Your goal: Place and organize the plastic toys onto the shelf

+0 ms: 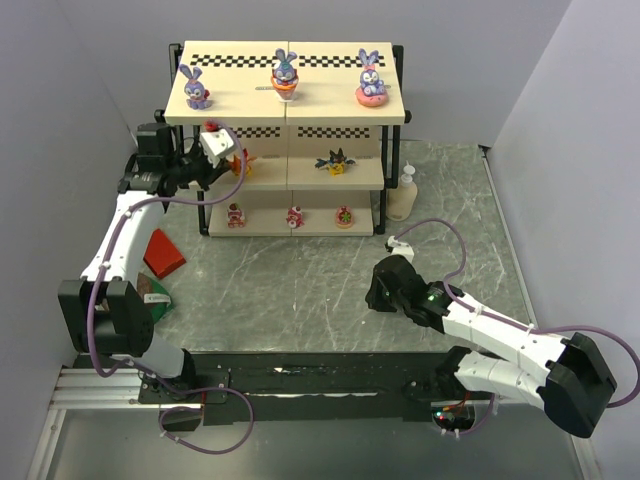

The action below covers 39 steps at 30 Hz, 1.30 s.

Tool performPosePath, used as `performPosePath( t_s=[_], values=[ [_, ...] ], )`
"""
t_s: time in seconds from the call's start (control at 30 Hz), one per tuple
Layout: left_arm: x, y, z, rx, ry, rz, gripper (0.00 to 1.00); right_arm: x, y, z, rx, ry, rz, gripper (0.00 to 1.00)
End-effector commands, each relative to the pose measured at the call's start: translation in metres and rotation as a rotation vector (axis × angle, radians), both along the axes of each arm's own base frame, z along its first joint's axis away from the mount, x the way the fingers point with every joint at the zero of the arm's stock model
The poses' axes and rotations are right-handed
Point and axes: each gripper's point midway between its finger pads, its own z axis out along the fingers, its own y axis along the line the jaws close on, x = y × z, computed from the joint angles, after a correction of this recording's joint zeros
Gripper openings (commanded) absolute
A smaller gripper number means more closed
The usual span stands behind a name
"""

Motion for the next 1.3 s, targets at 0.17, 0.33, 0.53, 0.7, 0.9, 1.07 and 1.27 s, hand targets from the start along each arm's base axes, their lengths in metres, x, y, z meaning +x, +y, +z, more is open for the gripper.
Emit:
performPosePath(
  t_s=[0.17,0.33,0.53,0.7,0.9,1.07,1.27],
  values=[
    [-0.006,0.001,0.001,-0.008,-0.058,0.003,0.15,0.006,0.001,0.000,0.014,-0.017,-0.021,0.28],
    [-0.004,0.002,0.003,-0.007,-0.068,0.011,0.15,0.006,0.000,0.001,0.017,-0.019,-0.023,0.28],
    [-0.003,0.001,0.016,-0.029,-0.109,0.020,0.16,0.005,0.000,0.000,0.015,-0.017,-0.024,0.28],
    [-0.004,0.000,0.023,-0.039,-0.140,0.020,0.20,0.005,0.001,0.000,0.018,-0.016,-0.022,0.28],
    [-0.004,0.001,0.024,-0.030,-0.149,0.021,0.19,0.005,0.001,-0.001,0.017,-0.015,-0.021,0.28],
    [-0.004,0.001,0.021,-0.033,-0.138,0.019,0.16,0.005,0.001,-0.001,0.020,-0.015,-0.022,0.28],
    [-0.002,0.000,0.020,-0.041,-0.129,0.018,0.08,0.004,0.000,0.000,0.019,-0.018,-0.023,0.28]
  ],
)
